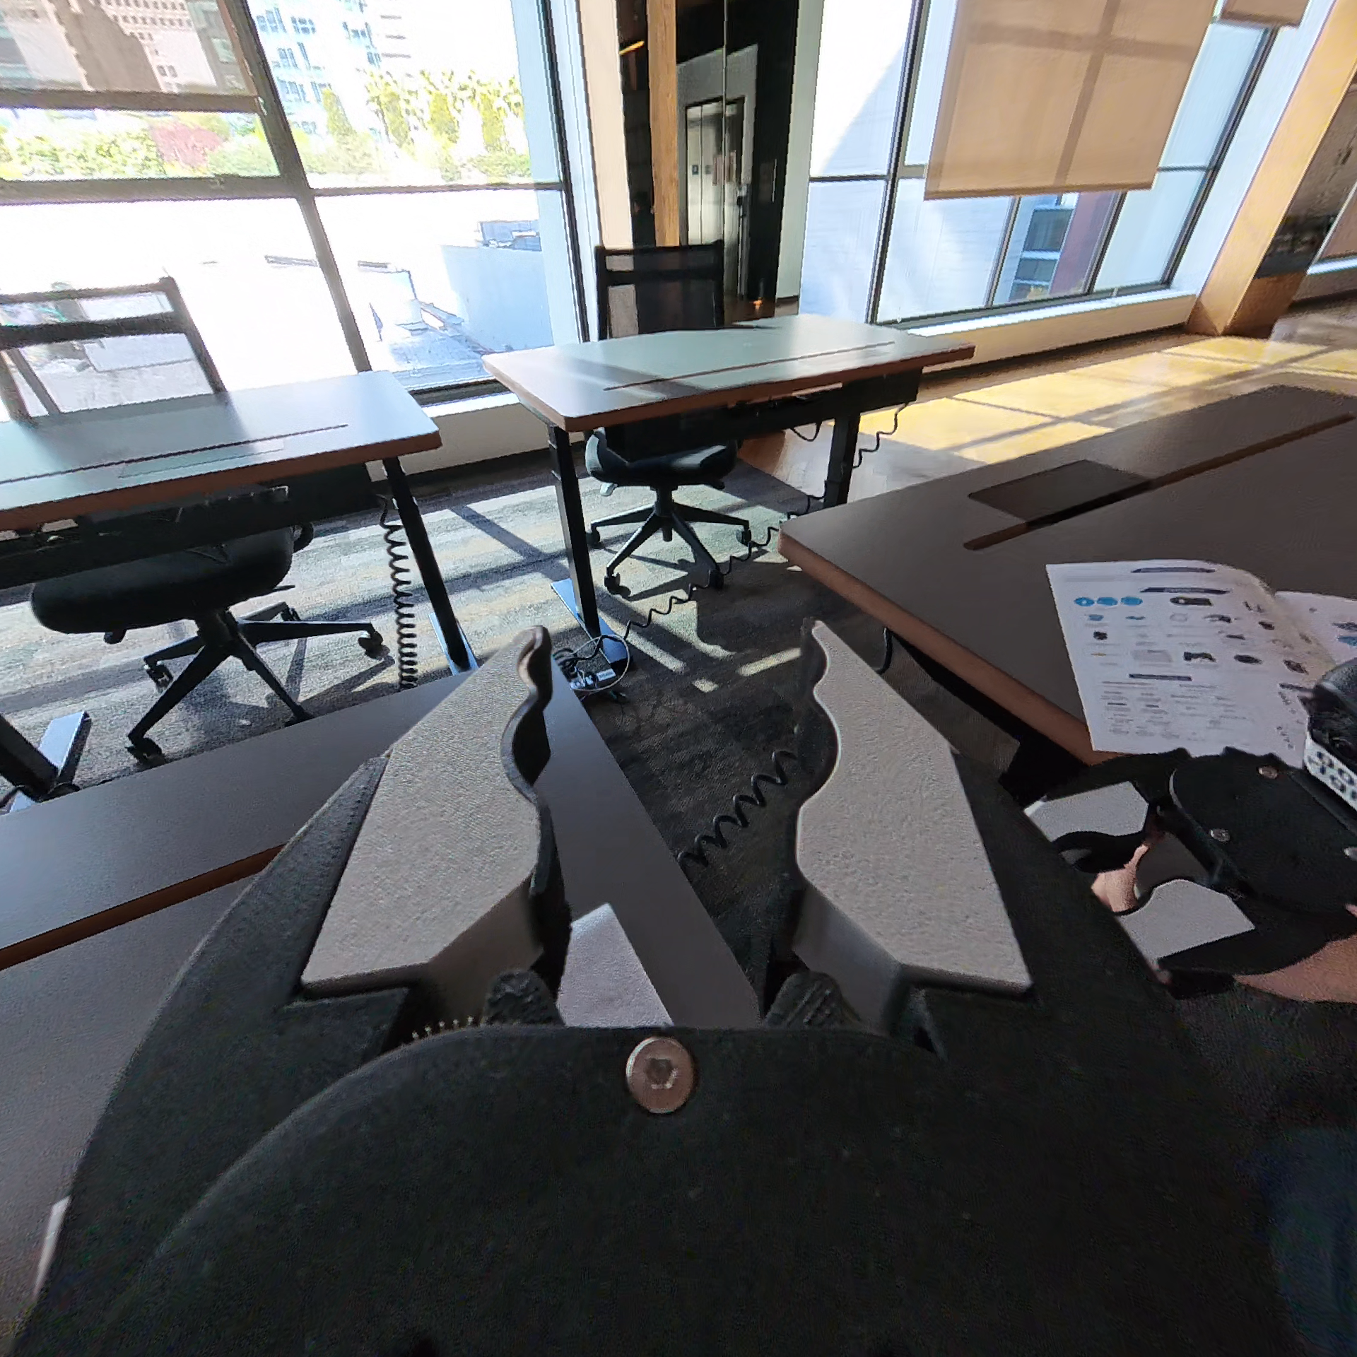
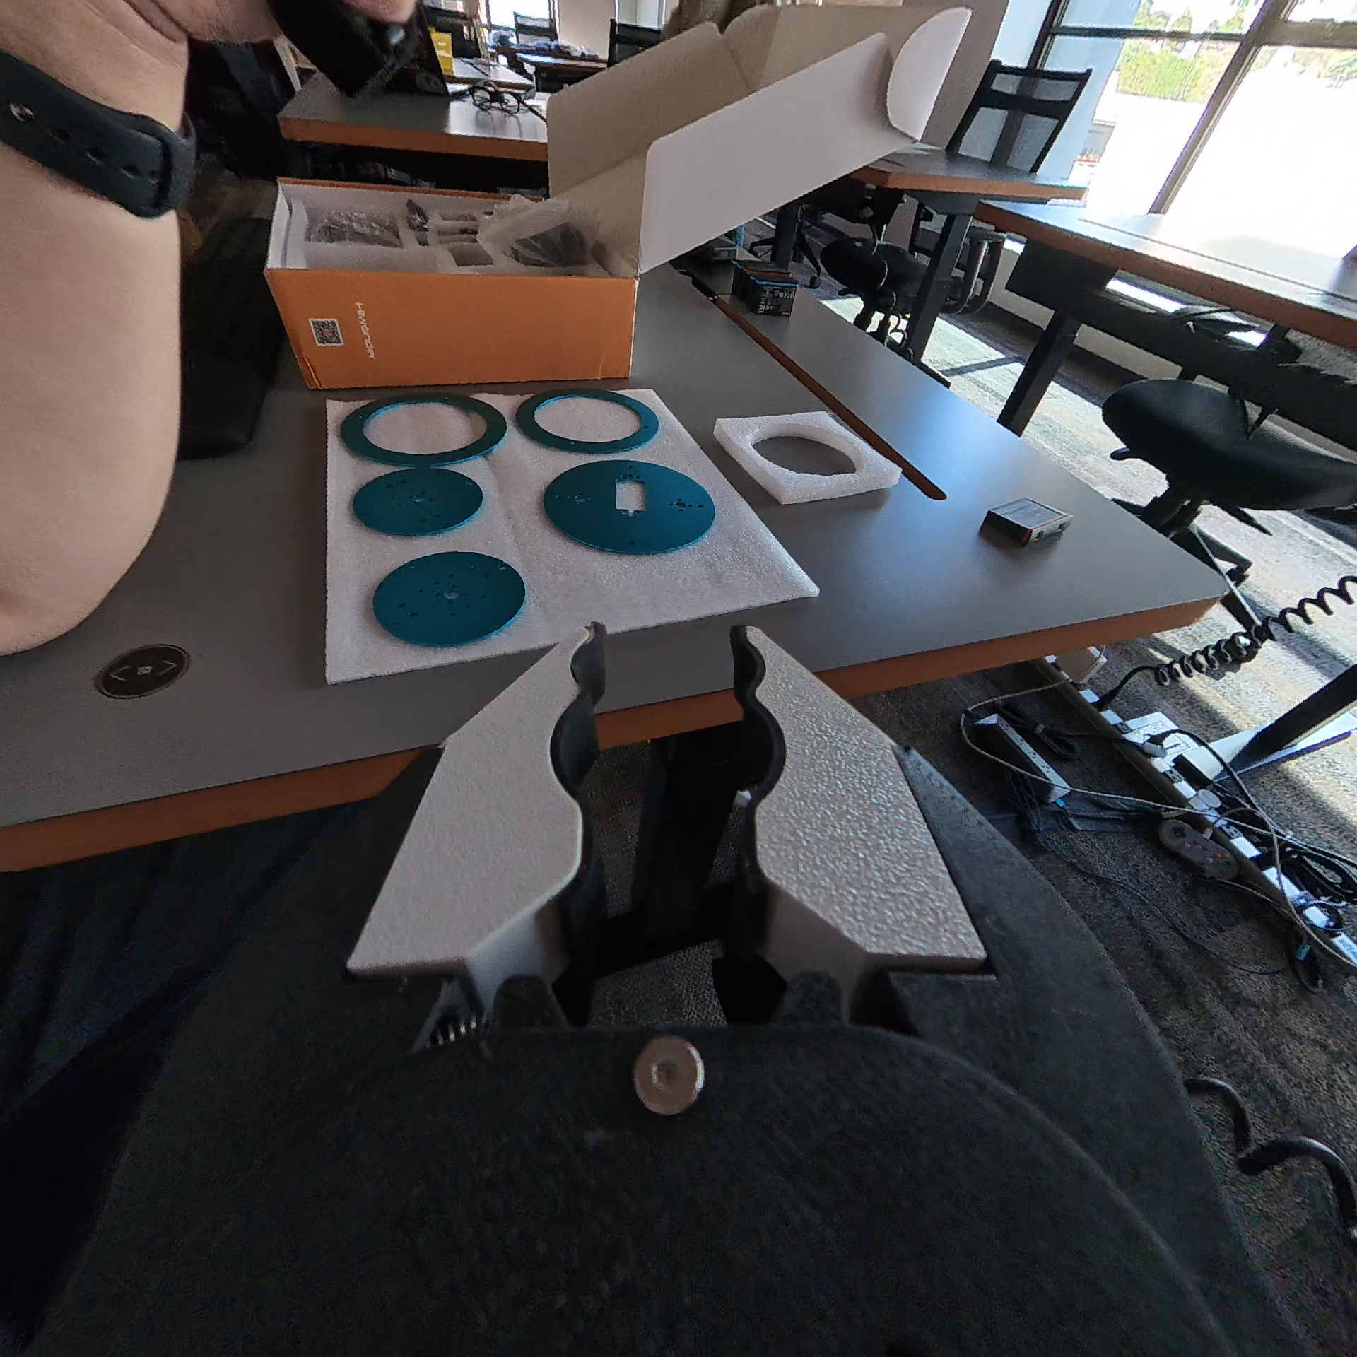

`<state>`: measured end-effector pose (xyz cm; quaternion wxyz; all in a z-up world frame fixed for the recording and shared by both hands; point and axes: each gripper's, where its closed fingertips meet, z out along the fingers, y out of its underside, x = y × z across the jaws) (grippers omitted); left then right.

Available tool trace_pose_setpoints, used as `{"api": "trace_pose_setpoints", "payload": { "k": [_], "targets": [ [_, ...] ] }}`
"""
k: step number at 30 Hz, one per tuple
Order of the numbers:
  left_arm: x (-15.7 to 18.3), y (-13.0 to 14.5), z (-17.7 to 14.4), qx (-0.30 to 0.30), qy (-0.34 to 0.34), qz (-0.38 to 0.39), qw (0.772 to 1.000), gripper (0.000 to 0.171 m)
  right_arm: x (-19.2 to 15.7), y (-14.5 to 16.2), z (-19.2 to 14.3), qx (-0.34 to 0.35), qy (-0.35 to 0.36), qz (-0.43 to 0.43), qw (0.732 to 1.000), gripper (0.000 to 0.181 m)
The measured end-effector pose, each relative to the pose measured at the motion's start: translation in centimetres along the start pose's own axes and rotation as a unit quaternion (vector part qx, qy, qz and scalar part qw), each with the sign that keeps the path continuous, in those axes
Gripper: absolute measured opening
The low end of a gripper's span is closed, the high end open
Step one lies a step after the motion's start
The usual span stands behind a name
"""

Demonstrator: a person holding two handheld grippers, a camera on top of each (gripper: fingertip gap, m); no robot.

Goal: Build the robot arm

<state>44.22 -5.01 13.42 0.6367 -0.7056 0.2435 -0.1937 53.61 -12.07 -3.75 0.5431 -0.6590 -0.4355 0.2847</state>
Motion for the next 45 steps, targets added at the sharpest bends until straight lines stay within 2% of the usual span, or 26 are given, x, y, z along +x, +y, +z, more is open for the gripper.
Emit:
{"api": "trace_pose_setpoints", "payload": {
  "k": [2,4,6,8,11,14,17,22,26,30,33,35,37,40,42,45],
  "targets": [
    [-1.7,-1.6,-2.7,0.036,-0.028,-0.022,0.999,0.069,0.9,0.0,-0.7,0.0,0.023,-0.02,1.0,0.033],
    [-3.9,-4.0,-7.8,0.088,-0.045,-0.032,0.995,0.068,2.2,-0.1,-1.8,0.001,0.061,-0.028,0.998,0.031],
    [-6.8,-5.9,-14.8,0.115,-0.06,-0.031,0.991,0.074,2.5,-0.4,-2.7,0.0,0.081,-0.023,0.996,0.034],
    [-11.2,-6.7,-23.0,0.121,-0.108,-0.03,0.986,0.076,1.1,-1.0,-3.2,-0.015,0.085,-0.026,0.996,0.038],
    [-17.2,-5.7,-35.2,0.102,-0.177,-0.021,0.979,0.072,-3.0,-3.1,-2.8,-0.029,0.116,-0.041,0.992,0.036],
    [-22.1,-1.0,-43.9,0.025,-0.215,-0.04,0.975,0.071,-9.2,-7.8,0.0,0.007,0.129,-0.034,0.991,0.038],
    [-25.6,3.7,-48.8,-0.028,-0.202,-0.063,0.977,0.069,-15.8,-12.6,4.6,0.036,0.119,-0.056,0.991,0.037],
    [-31.3,7.5,-54.6,-0.05,-0.212,-0.061,0.974,0.063,-25.7,-16.9,13.9,0.03,0.089,-0.107,0.99,0.037],
    [-35.9,8.9,-60.1,-0.047,-0.259,-0.05,0.963,0.056,-31.3,-16.7,19.5,0.009,0.085,-0.116,0.99,0.038],
    [-42.0,9.0,-65.8,-0.03,-0.334,-0.058,0.94,0.052,-33.2,-14.1,22.7,-0.015,0.104,-0.1,0.989,0.037],
    [-46.2,9.4,-67.4,-0.008,-0.352,-0.057,0.934,0.046,-32.8,-12.4,25.1,-0.013,0.097,-0.046,0.994,0.034],
    [-49.5,11.6,-66.8,-0.033,-0.354,-0.067,0.932,0.046,-32.0,-12.2,26.8,0.0,0.09,-0.015,0.996,0.032],
    [-52.6,14.2,-64.8,-0.056,-0.337,-0.079,0.936,0.044,-30.3,-12.3,28.3,-0.002,0.107,-0.008,0.994,0.03],
    [-55.9,16.9,-60.4,-0.056,-0.278,-0.09,0.955,0.032,-27.3,-13.7,30.5,-0.021,0.128,-0.01,0.991,0.029],
    [-57.1,17.2,-57.6,-0.043,-0.242,-0.072,0.967,0.028,-25.4,-15.2,31.9,-0.031,0.143,-0.006,0.989,0.029],
    [-57.1,15.7,-54.6,0.0,-0.195,-0.038,0.98,0.019,-23.9,-17.7,34.3,-0.023,0.148,-0.002,0.989,0.03]
  ]
}}
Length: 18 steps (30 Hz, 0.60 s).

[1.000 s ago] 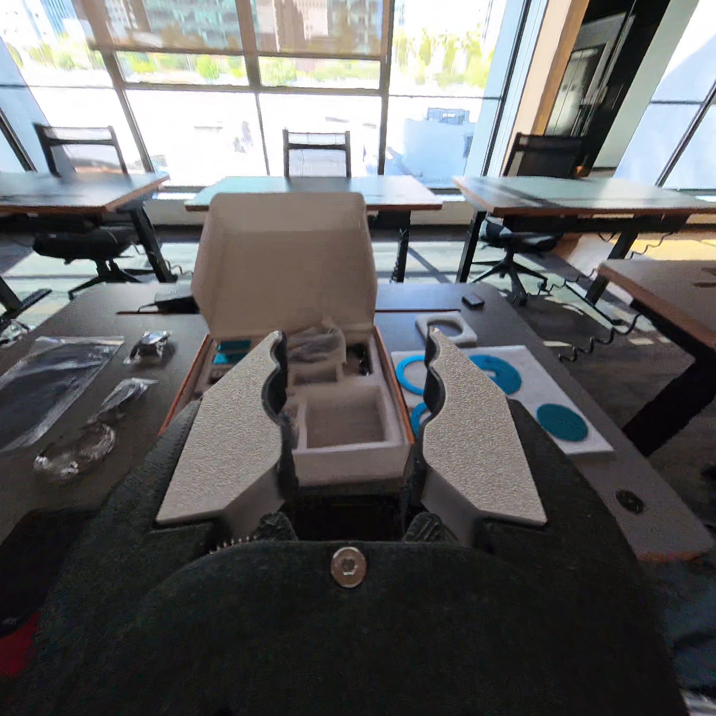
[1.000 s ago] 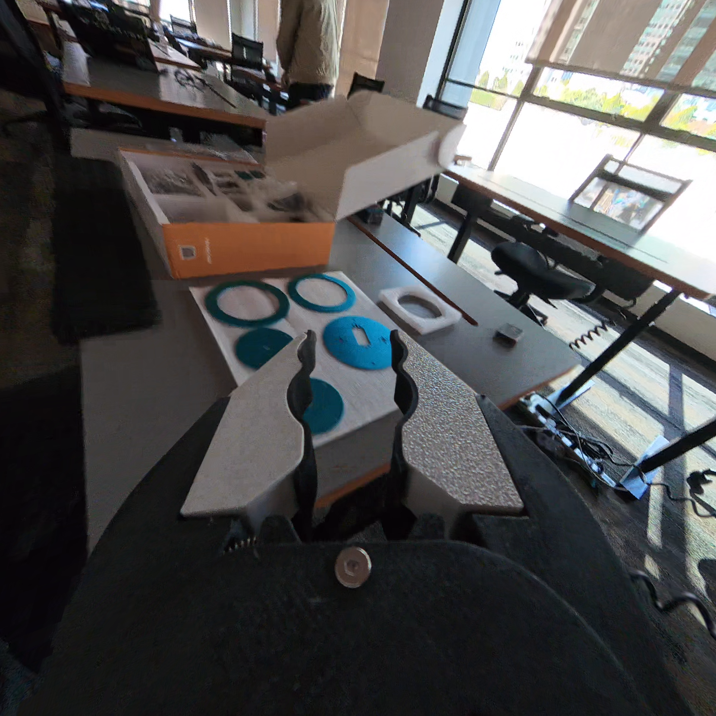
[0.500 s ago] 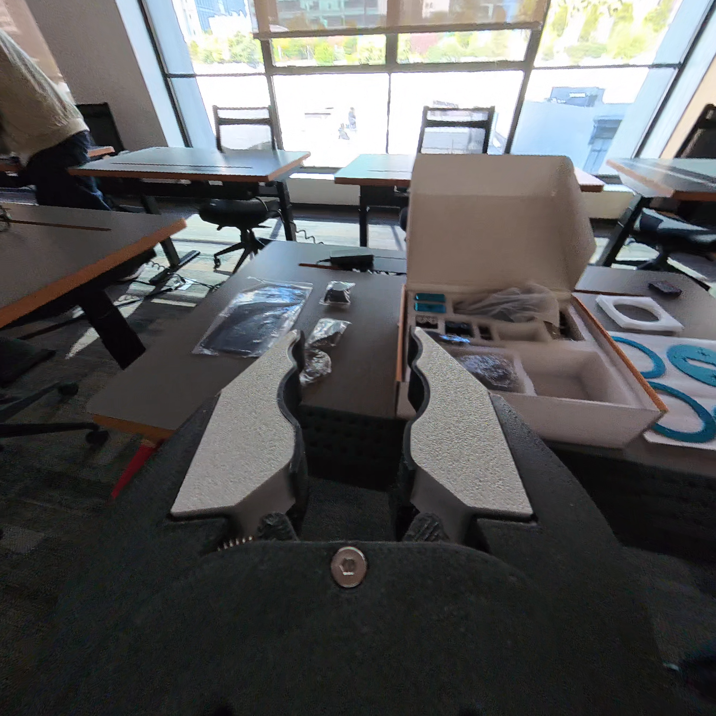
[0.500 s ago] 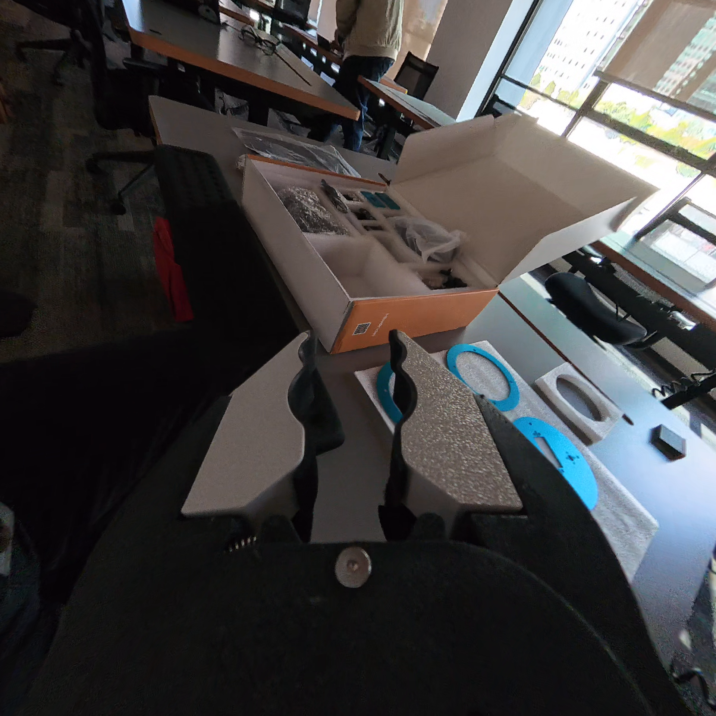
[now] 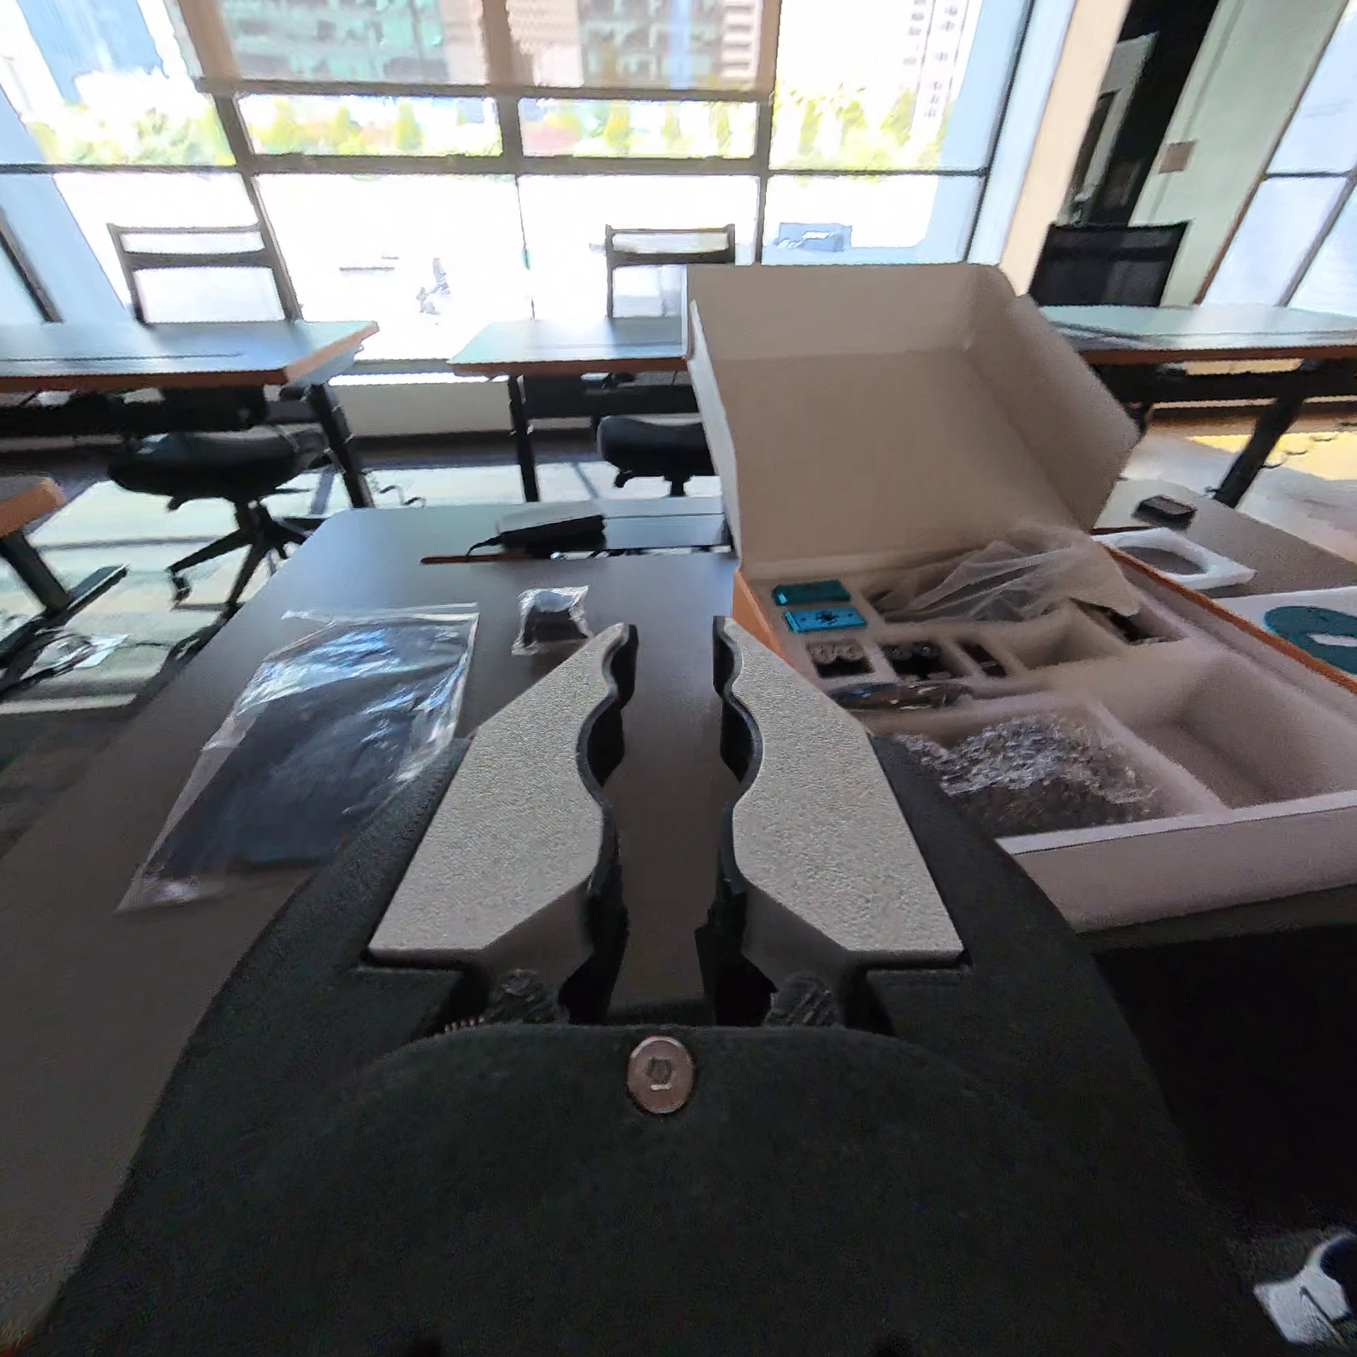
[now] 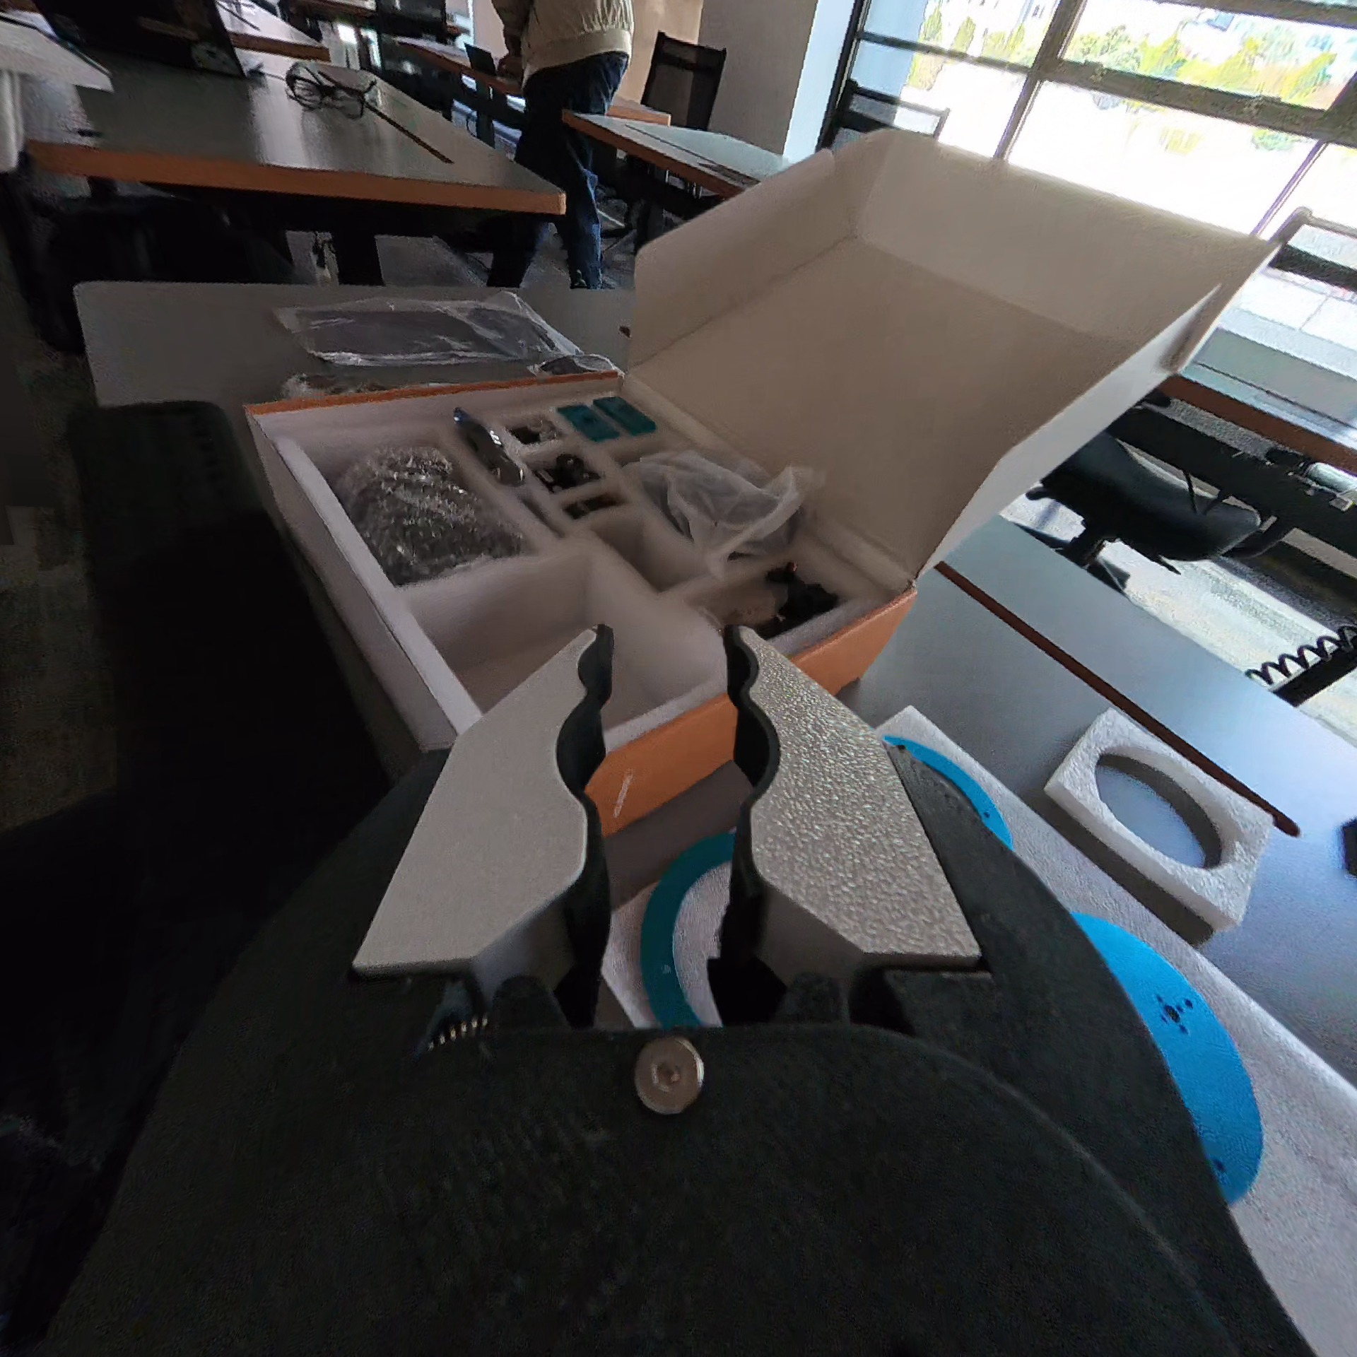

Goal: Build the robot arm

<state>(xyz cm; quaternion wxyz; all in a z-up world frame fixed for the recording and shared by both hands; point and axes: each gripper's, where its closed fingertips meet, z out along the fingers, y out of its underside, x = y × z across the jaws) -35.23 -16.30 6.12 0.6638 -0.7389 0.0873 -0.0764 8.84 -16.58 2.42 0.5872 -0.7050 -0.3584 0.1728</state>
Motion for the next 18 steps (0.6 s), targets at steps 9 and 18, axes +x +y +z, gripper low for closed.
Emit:
{"api": "trace_pose_setpoints", "payload": {
  "k": [9,18],
  "targets": [
    [7.6,-1.3,0.4,-0.03,0.232,-0.035,0.971,0.003,-0.5,0.0,10.6,-0.057,-0.001,-0.02,0.998,0.046],
    [8.9,2.2,-2.0,-0.086,0.29,0.034,0.953,0.009,-2.4,-0.1,10.2,-0.044,0.034,-0.049,0.997,0.04]
  ]
}}
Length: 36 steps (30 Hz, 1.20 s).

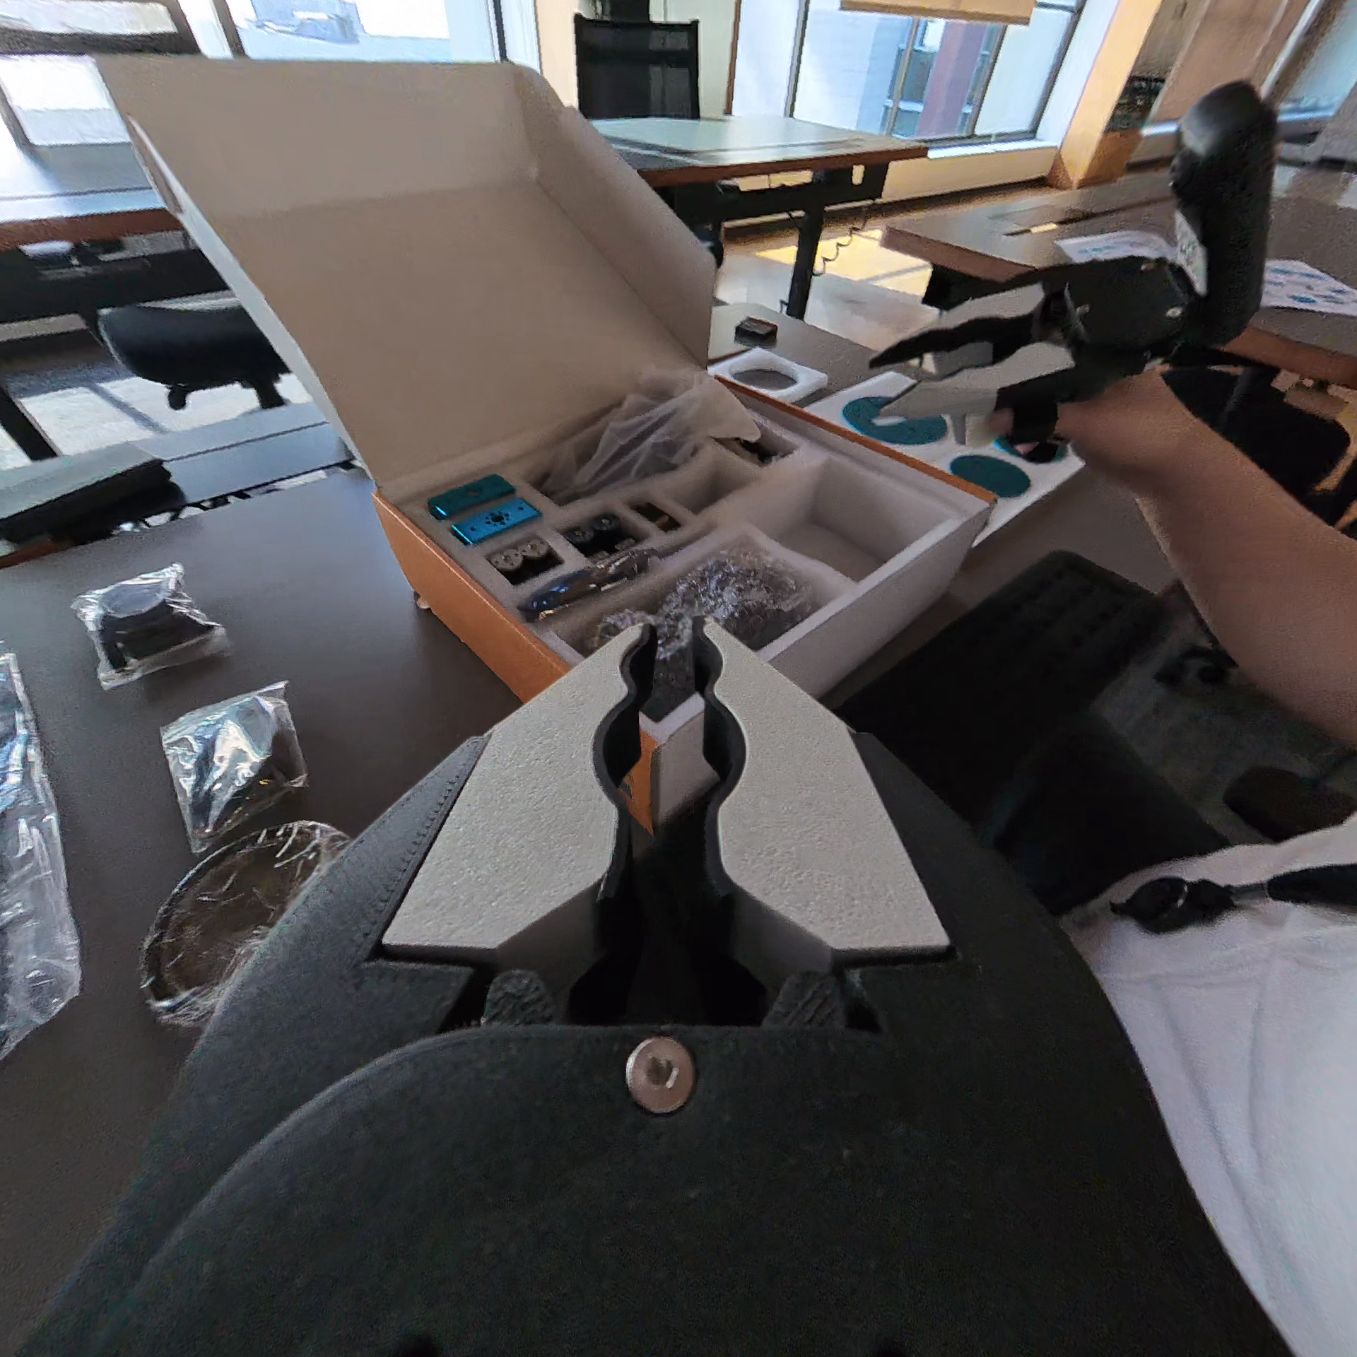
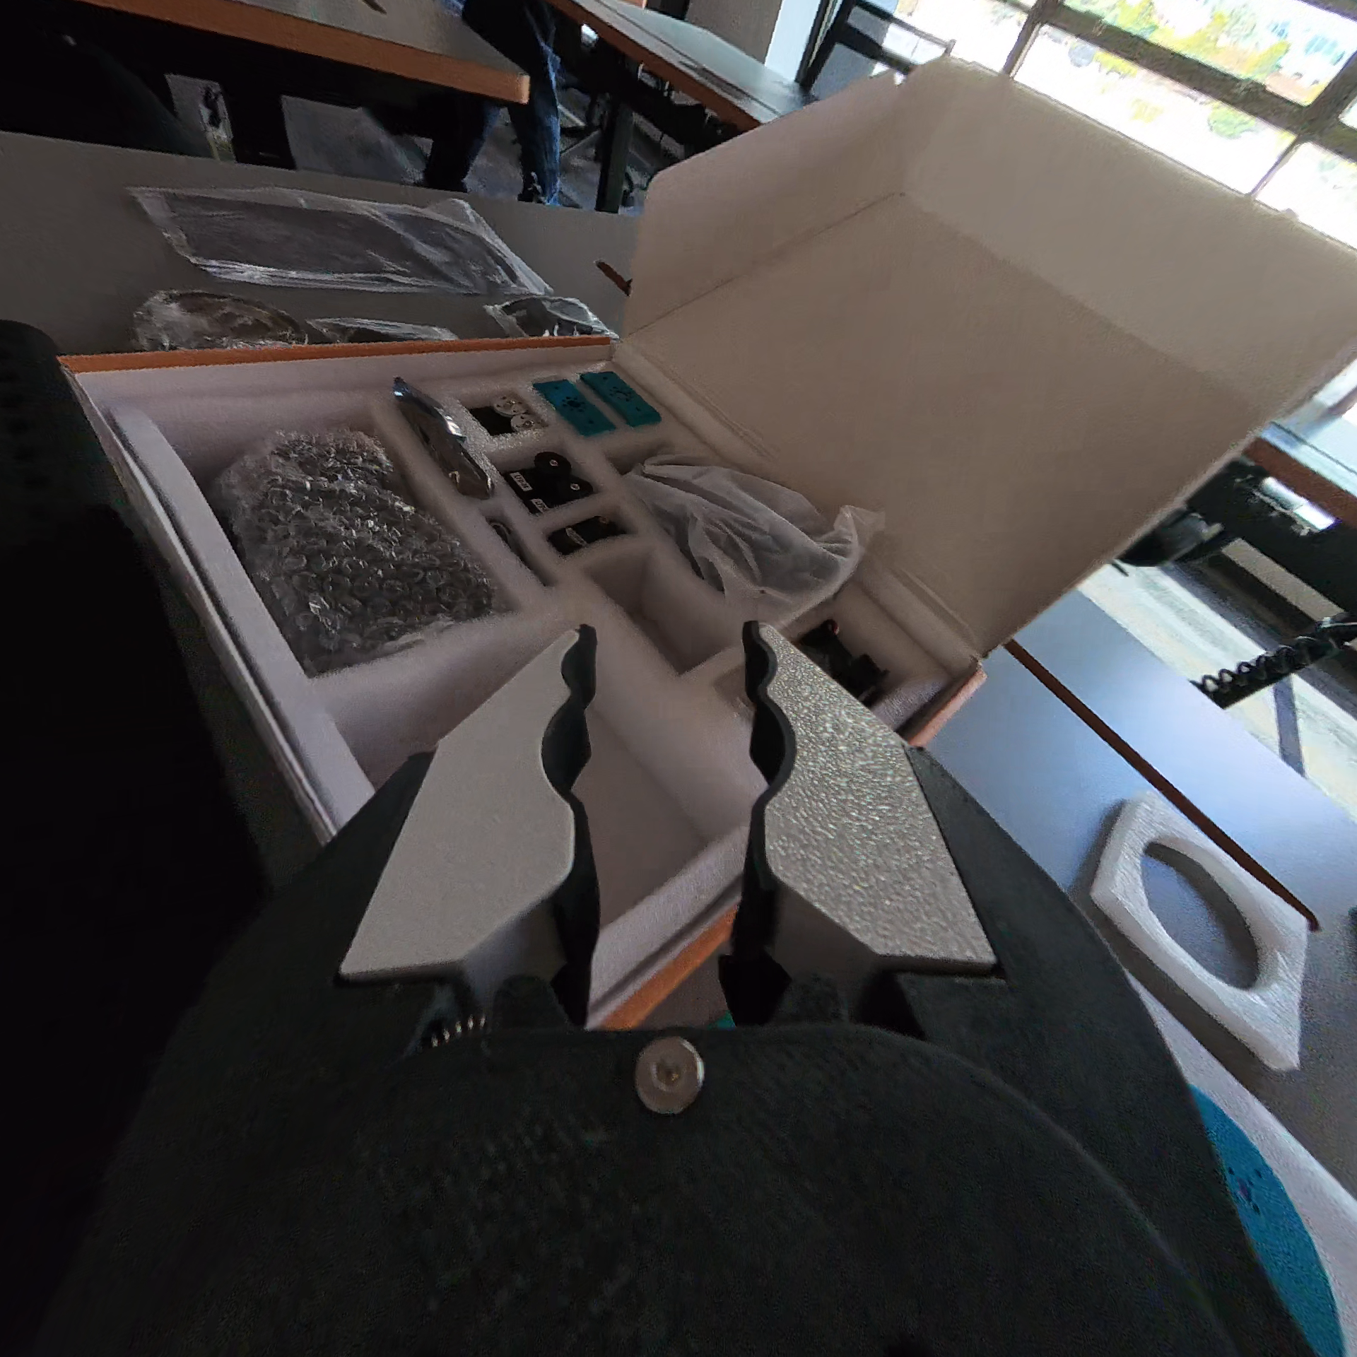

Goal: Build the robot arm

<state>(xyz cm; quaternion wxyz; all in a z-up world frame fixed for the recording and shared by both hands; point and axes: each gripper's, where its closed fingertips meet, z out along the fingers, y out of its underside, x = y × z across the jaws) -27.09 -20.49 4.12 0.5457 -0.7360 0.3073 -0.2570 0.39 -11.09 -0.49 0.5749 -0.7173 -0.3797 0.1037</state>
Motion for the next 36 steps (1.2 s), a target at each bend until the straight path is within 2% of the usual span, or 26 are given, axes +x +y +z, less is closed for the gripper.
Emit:
{"api": "trace_pose_setpoints", "payload": {
  "k": [2,4,7,9,11,14,16,19,20,24,26,32,36],
  "targets": [
    [-0.1,1.4,1.3,-0.023,0.024,0.009,0.999,0.013,0.6,0.5,-2.2,0.018,0.009,0.021,1.0,0.035],
    [-0.8,2.1,4.1,-0.056,0.045,0.033,0.997,0.023,1.0,0.7,-3.7,0.04,-0.007,0.068,0.997,0.033],
    [-3.2,1.4,10.7,-0.123,0.076,0.154,0.978,0.024,1.7,0.2,-4.8,0.067,-0.026,0.128,0.989,0.032],
    [-5.8,1.2,15.9,-0.183,0.099,0.245,0.947,0.024,2.0,-0.3,-5.0,0.074,-0.027,0.13,0.988,0.032],
    [-8.4,1.9,20.2,-0.256,0.135,0.289,0.912,0.023,2.1,-0.6,-5.3,0.08,-0.013,0.118,0.99,0.032],
    [-12.1,2.6,24.6,-0.331,0.149,0.337,0.869,0.023,1.9,-0.5,-6.2,0.088,-0.002,0.113,0.99,0.032],
    [-14.1,3.1,26.4,-0.362,0.142,0.369,0.844,0.03,1.8,0.5,-7.0,0.078,0.005,0.114,0.99,0.032],
    [-14.1,3.9,27.6,-0.377,0.176,0.377,0.827,0.028,2.0,2.8,-8.3,0.046,0.016,0.128,0.991,0.032],
    [-13.9,4.2,27.7,-0.384,0.19,0.374,0.823,0.019,2.1,3.5,-8.7,0.036,0.018,0.132,0.99,0.032],
    [-13.3,4.8,27.1,-0.418,0.226,0.354,0.806,0.026,2.9,5.3,-10.1,0.01,0.034,0.139,0.99,0.032],
    [-13.5,5.1,26.9,-0.437,0.225,0.351,0.797,0.026,3.2,5.8,-10.7,0.006,0.042,0.141,0.989,0.032],
    [-13.8,5.3,27.3,-0.453,0.214,0.336,0.798,0.03,3.5,7.2,-13.6,0.026,0.058,0.143,0.988,0.032],
    [-13.8,5.2,27.4,-0.468,0.202,0.346,0.788,0.024,4.3,8.9,-15.2,0.029,0.063,0.154,0.986,0.031]
  ]
}}
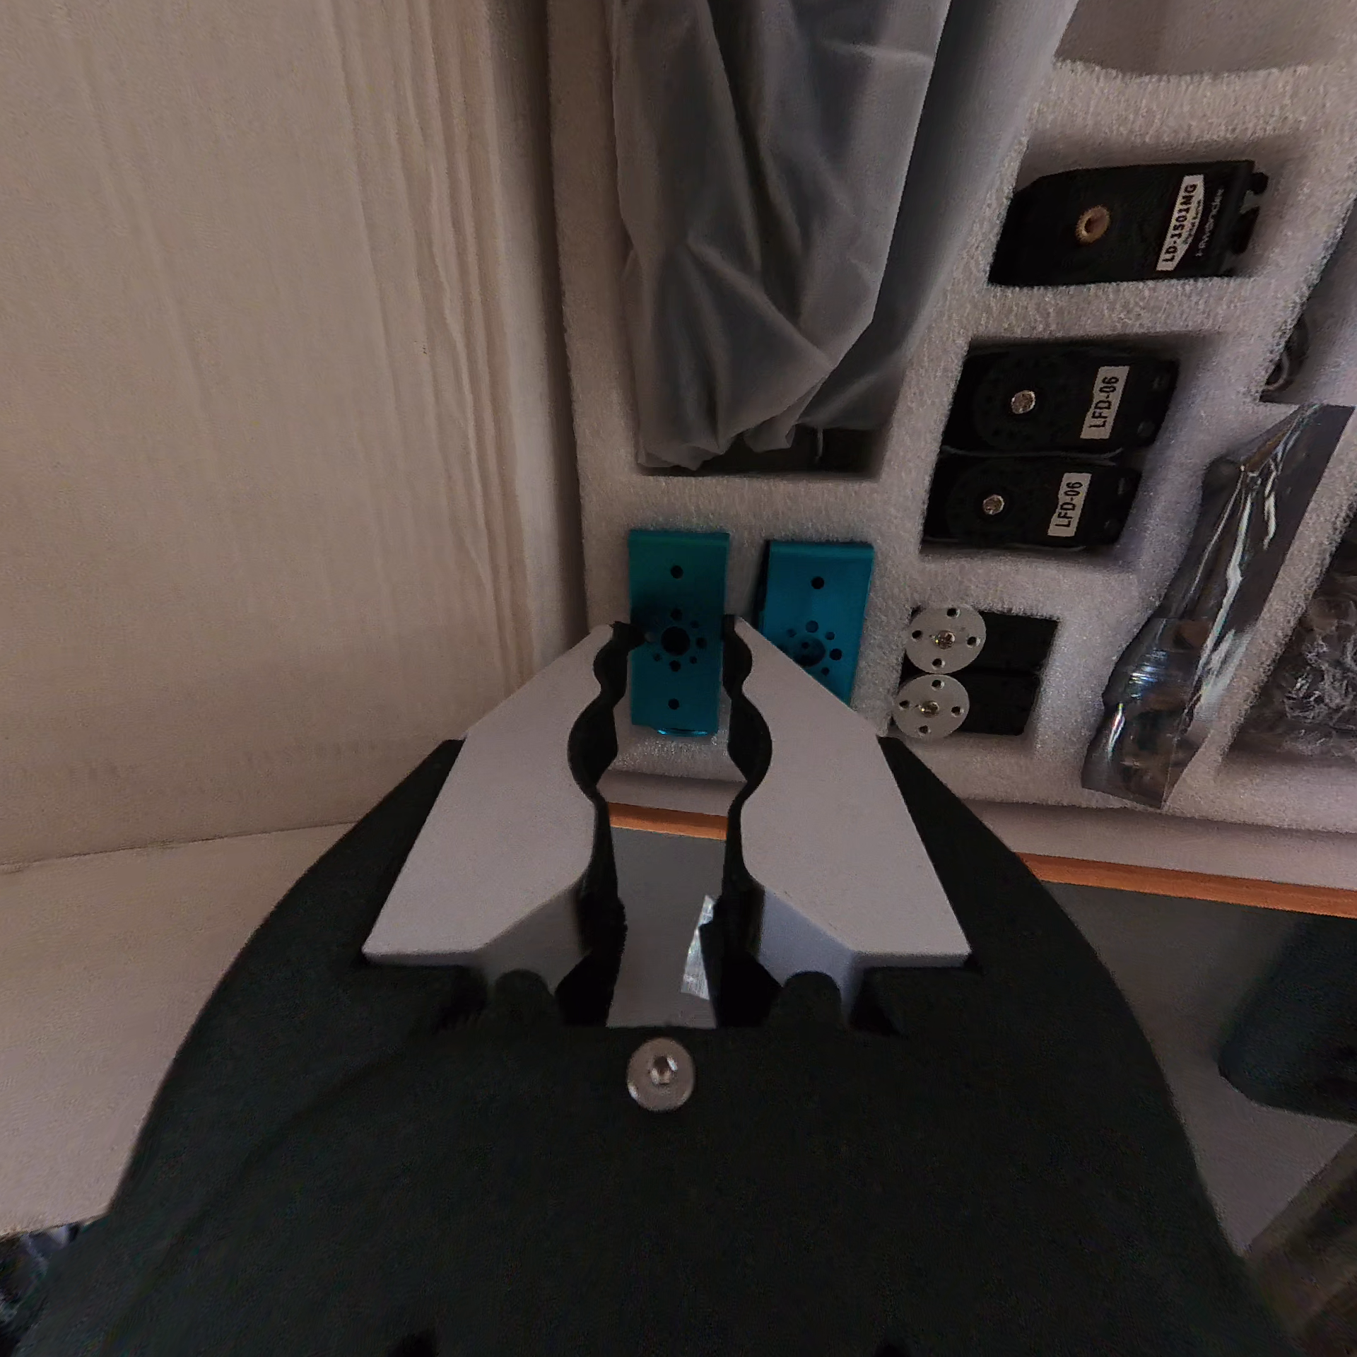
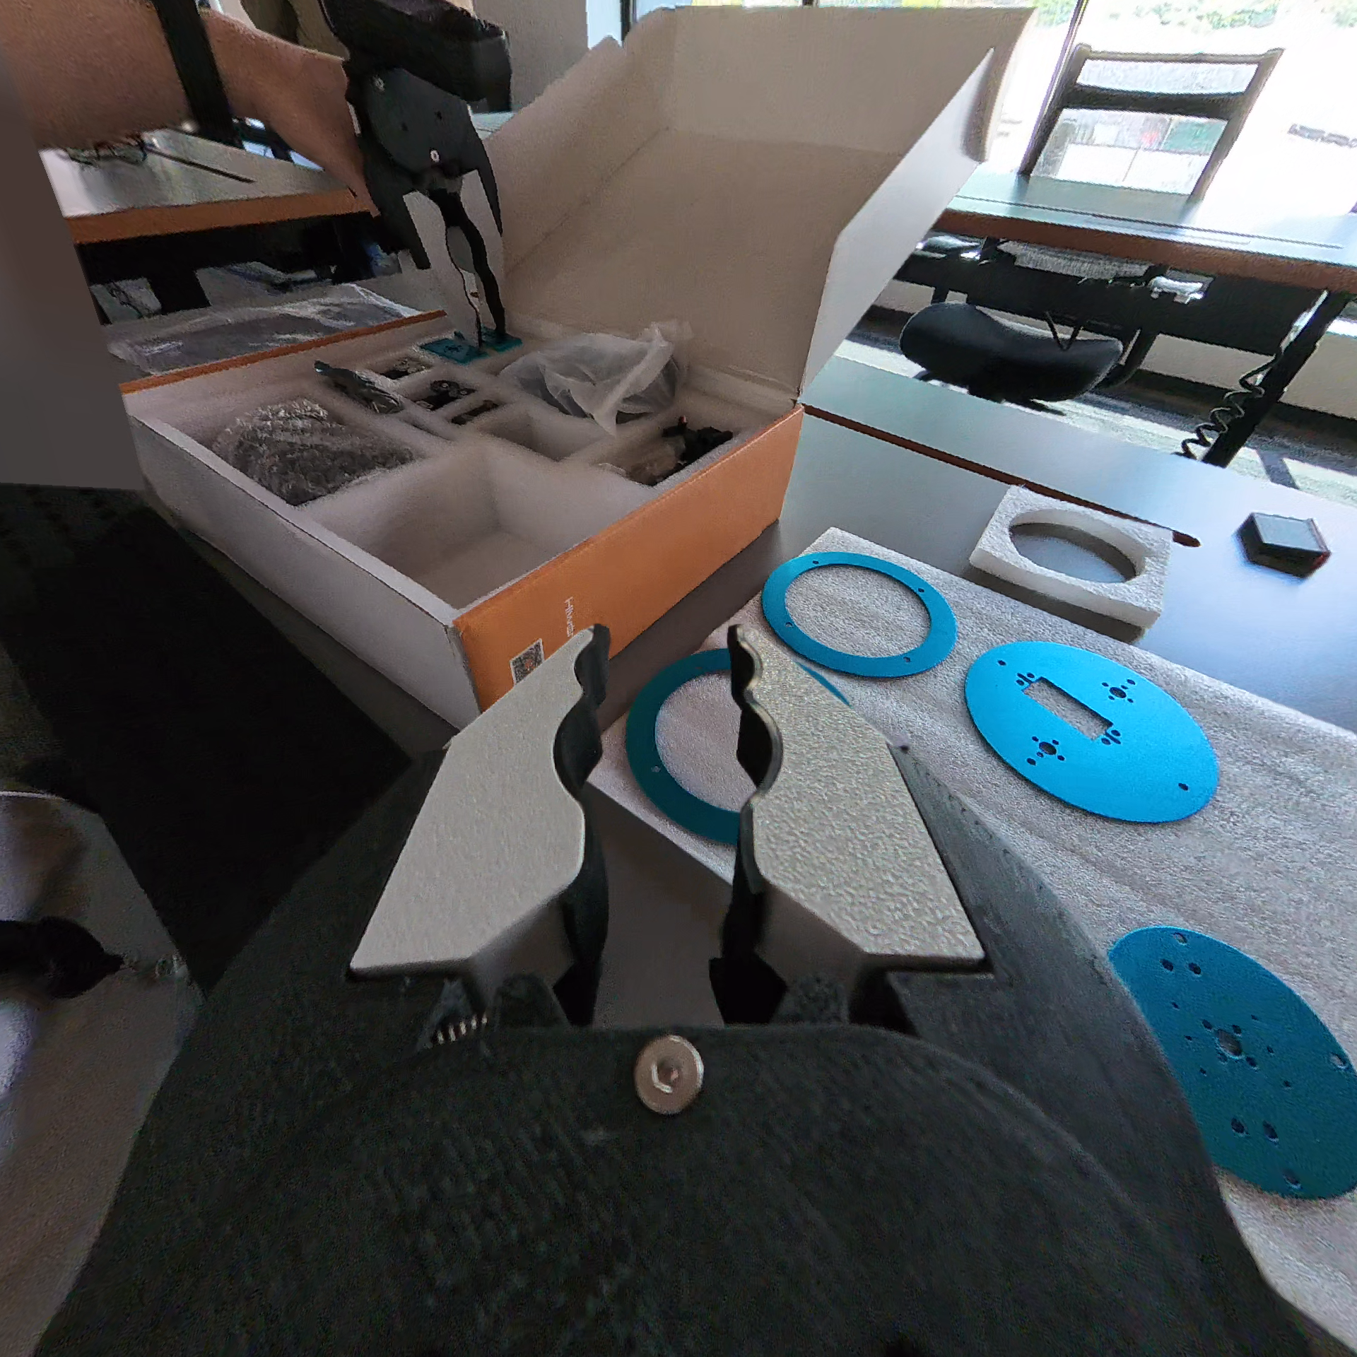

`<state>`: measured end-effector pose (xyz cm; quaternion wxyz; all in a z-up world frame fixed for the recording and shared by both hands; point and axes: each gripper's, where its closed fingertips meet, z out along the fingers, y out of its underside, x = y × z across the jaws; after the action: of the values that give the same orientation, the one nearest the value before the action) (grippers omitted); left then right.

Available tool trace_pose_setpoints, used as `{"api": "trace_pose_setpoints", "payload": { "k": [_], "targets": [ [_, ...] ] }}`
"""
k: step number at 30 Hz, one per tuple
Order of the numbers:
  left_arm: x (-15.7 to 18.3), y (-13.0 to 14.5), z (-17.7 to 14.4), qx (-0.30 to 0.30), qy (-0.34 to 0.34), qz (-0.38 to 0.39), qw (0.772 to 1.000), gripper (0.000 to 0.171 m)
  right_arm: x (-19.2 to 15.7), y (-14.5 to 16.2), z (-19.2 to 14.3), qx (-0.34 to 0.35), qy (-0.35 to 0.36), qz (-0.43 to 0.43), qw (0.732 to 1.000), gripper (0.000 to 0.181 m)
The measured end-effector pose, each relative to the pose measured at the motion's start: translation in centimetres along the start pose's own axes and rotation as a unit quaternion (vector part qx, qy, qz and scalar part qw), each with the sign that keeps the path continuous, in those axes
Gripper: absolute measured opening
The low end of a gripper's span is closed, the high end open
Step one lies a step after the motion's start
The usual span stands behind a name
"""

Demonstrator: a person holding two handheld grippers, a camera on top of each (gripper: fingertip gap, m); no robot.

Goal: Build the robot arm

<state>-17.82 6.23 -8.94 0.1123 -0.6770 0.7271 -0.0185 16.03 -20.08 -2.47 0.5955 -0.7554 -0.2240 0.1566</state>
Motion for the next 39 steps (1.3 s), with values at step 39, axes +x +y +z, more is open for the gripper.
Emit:
{"api": "trace_pose_setpoints", "payload": {
  "k": [39],
  "targets": [
    [-1.0,-0.7,-4.4,0.022,0.001,-0.028,0.999,0.024,-4.5,1.0,3.5,-0.032,-0.098,-0.056,0.993,0.03]
  ]
}}
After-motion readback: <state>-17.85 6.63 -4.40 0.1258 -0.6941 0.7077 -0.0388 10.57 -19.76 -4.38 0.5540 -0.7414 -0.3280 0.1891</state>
